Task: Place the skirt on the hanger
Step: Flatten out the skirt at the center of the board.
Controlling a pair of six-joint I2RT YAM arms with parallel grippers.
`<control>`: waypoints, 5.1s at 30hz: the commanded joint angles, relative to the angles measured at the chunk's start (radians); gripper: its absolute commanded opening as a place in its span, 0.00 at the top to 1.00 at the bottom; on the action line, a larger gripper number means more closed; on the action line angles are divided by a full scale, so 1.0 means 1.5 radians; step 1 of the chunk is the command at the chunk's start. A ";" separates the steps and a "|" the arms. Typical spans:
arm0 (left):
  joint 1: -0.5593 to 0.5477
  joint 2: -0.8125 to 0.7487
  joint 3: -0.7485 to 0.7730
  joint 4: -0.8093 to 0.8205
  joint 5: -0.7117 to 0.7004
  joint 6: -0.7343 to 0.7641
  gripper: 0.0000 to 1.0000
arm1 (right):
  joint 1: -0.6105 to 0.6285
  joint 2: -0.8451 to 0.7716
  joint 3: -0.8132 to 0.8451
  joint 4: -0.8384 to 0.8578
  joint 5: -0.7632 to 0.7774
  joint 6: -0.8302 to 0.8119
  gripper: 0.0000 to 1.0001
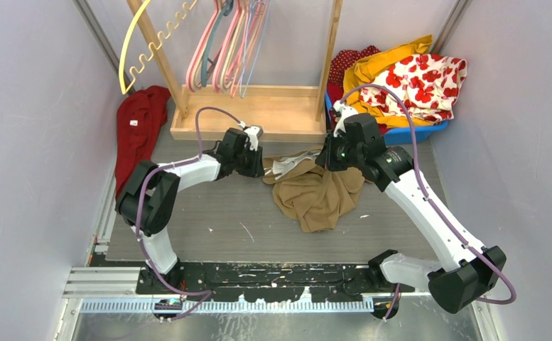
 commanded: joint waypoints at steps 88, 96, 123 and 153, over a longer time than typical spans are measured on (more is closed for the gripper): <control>-0.024 -0.254 0.188 -0.395 0.019 -0.111 1.00 | 0.102 0.063 -0.234 0.172 0.118 0.288 0.69; -0.024 -0.256 0.192 -0.396 0.025 -0.105 1.00 | 0.104 0.080 -0.233 0.198 0.152 0.313 0.64; -0.023 -0.234 0.226 -0.402 0.044 -0.095 1.00 | 0.104 0.109 -0.269 0.254 0.299 0.380 0.61; -0.014 -0.231 0.228 -0.408 0.051 -0.078 1.00 | 0.103 0.121 -0.265 0.332 0.373 0.438 0.53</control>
